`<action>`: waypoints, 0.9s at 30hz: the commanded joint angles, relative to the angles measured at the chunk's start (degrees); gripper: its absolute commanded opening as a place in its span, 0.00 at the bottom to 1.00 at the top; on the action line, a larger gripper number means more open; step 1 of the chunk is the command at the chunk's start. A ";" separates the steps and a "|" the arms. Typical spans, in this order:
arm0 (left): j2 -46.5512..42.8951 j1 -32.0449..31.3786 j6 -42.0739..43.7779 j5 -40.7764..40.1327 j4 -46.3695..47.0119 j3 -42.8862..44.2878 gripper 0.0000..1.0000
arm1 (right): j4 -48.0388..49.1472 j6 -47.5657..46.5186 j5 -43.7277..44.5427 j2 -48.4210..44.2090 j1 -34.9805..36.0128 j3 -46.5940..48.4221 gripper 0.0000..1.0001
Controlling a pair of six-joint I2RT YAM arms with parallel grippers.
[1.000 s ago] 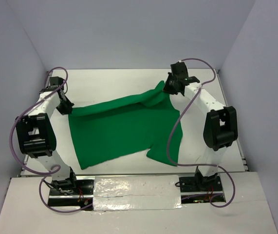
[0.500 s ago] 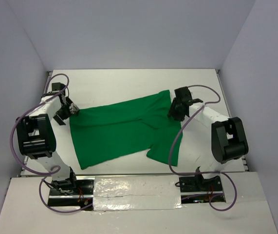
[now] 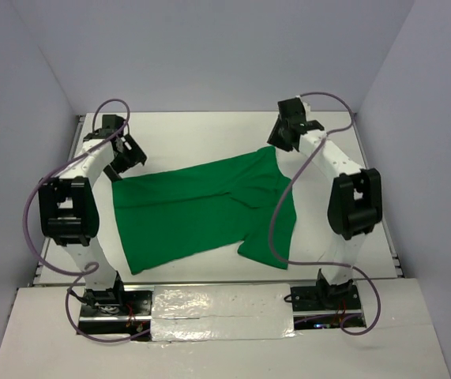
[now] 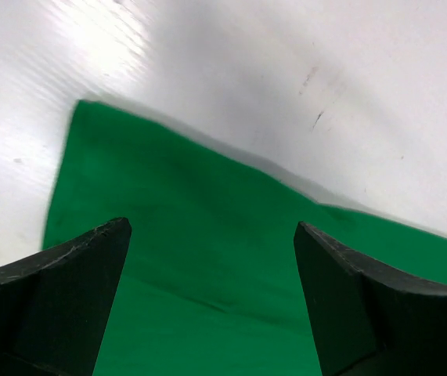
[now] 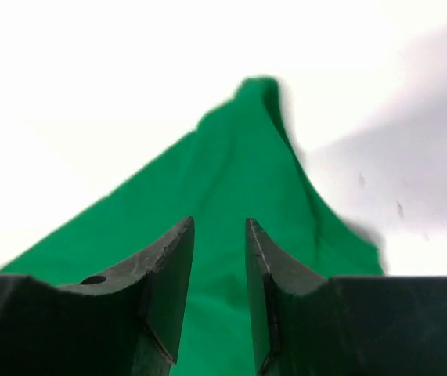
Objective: Fold and stack the t-shirts
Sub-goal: Fold the flattened tshirt in 1/3 of the way
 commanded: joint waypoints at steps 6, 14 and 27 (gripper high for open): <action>7.84 -0.02 -2.03 3.19 -1.07 1.25 0.99 | -9.12 -5.09 -4.99 16.92 -3.73 14.23 0.58; 13.47 -0.02 -2.91 1.26 -1.95 1.25 0.99 | -10.18 -5.35 -7.98 24.75 -4.44 16.96 0.58; 19.71 0.33 -5.02 0.29 -5.38 8.63 0.99 | -16.24 -4.47 -8.51 30.55 -4.44 27.77 0.33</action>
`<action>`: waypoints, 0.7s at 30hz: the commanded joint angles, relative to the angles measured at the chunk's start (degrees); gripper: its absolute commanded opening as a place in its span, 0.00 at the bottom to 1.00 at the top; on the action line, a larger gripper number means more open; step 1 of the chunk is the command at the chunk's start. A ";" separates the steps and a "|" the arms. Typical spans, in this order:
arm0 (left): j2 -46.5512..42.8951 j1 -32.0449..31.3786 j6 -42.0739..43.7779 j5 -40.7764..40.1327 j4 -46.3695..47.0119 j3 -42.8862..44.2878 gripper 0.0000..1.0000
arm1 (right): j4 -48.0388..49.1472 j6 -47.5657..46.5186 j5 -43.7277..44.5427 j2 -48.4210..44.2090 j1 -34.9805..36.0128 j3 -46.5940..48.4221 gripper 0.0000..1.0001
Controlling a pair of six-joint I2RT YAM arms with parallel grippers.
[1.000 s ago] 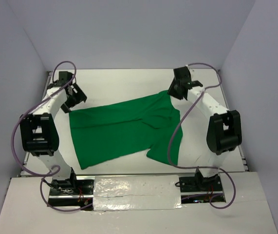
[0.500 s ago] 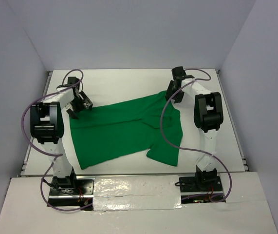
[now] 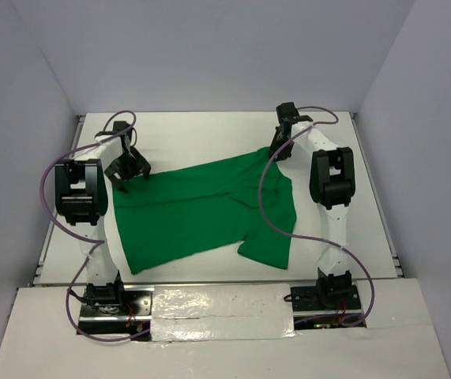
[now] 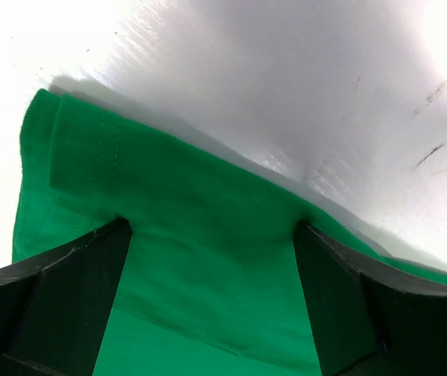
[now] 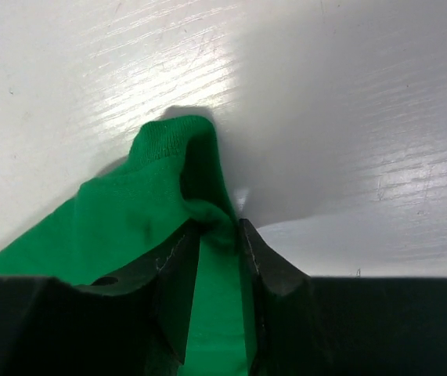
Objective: Fold and stack the t-shirts
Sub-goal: Fold the flattened tshirt in 1/3 of the way
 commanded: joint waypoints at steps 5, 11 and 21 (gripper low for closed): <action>5.32 0.75 -2.93 0.71 1.56 3.15 0.99 | -4.47 0.53 -0.71 2.93 0.35 6.10 0.00; 7.95 1.27 -4.16 1.94 1.39 6.14 0.99 | -3.68 3.17 -0.18 3.20 0.35 6.98 0.00; 17.78 3.90 -5.30 3.70 -1.51 19.14 0.99 | -5.70 8.27 0.88 11.28 0.35 17.27 0.00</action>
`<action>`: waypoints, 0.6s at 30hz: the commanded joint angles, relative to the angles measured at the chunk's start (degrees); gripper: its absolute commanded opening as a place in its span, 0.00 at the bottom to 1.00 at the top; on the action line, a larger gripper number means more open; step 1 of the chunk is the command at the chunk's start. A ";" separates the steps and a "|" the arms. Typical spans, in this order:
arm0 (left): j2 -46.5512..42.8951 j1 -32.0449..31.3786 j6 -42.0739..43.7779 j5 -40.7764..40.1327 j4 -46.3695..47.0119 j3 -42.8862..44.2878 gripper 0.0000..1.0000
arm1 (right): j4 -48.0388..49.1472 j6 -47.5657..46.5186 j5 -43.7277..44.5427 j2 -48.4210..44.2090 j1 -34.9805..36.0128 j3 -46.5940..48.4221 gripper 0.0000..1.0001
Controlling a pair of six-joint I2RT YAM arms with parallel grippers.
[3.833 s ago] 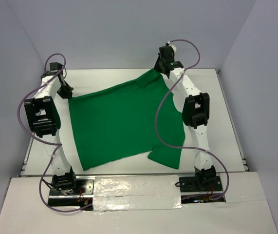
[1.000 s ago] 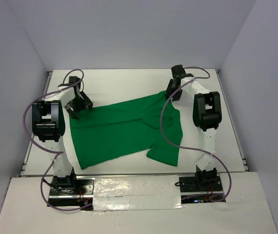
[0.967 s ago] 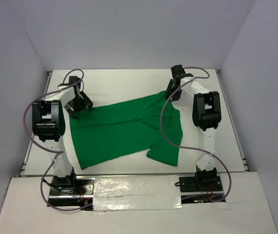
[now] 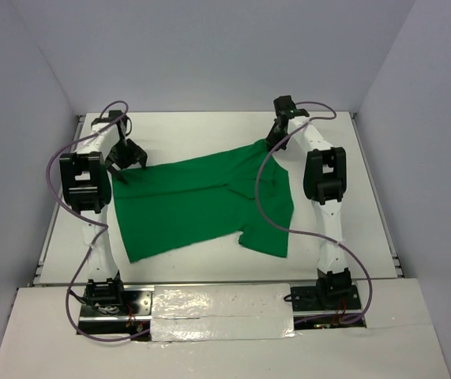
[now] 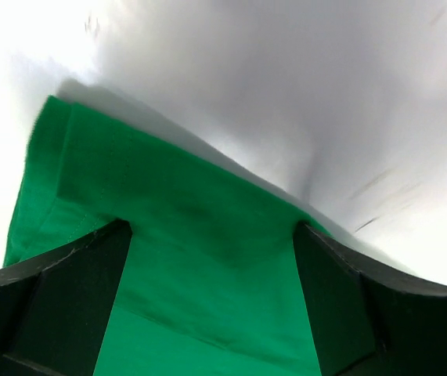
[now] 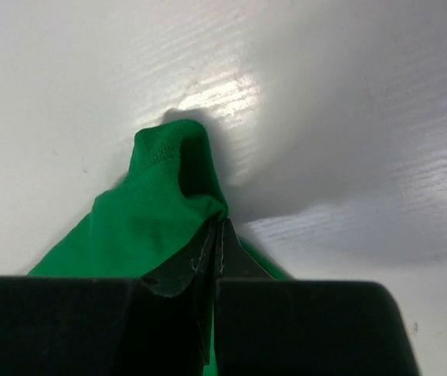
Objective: Fold and stack the t-shirts
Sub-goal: Fold the flattened tshirt in 1/3 of the way
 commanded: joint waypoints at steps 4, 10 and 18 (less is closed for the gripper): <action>10.53 2.47 -1.93 1.56 8.17 10.58 0.98 | 0.85 3.97 2.87 3.70 0.19 6.14 0.00; 15.20 2.82 -1.23 3.05 6.41 21.15 0.98 | 2.78 5.73 4.28 4.94 -0.16 10.64 0.13; -1.21 2.73 1.05 -3.25 7.20 12.65 0.99 | 6.20 3.89 2.61 -4.63 0.19 2.83 0.72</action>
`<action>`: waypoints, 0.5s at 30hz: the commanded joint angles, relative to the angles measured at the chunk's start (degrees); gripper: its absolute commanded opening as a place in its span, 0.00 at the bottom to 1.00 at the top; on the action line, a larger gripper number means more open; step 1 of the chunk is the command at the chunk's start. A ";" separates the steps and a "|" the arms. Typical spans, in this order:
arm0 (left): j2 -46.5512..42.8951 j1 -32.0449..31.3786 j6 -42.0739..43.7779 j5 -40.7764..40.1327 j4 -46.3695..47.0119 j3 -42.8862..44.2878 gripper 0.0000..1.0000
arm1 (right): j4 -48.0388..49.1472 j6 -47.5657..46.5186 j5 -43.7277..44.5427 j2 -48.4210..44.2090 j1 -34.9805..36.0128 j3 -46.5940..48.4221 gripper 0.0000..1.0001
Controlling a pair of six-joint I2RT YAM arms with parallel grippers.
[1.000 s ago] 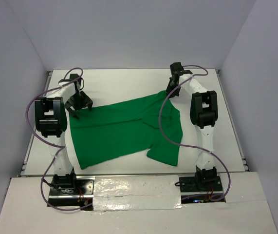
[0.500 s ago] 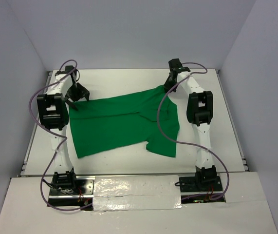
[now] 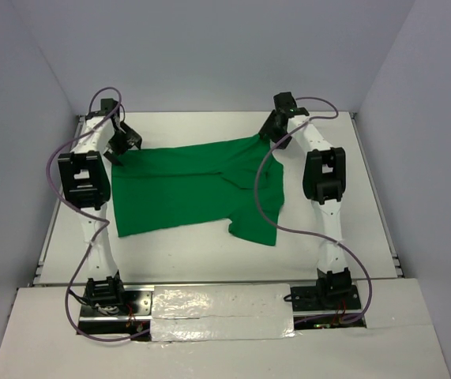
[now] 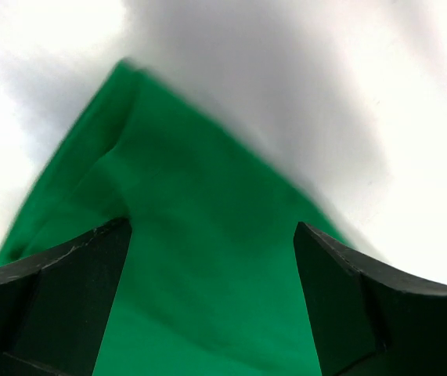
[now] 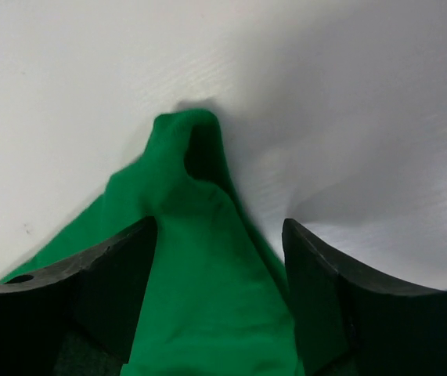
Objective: Fold and stack the t-shirts
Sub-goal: Fold the flattened tshirt in 1/3 of the way
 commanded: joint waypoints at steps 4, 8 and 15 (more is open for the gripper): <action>-17.97 1.29 2.06 -10.50 1.67 -12.32 0.98 | 5.80 -0.97 1.94 -16.15 0.19 -11.84 0.74; -24.31 2.79 1.80 -13.51 2.98 -20.52 0.91 | 8.80 -1.32 2.82 -24.84 0.28 -18.45 0.74; -20.81 4.64 2.24 -12.19 6.33 -25.02 0.67 | 13.36 -3.16 1.06 -35.40 0.28 -31.53 0.72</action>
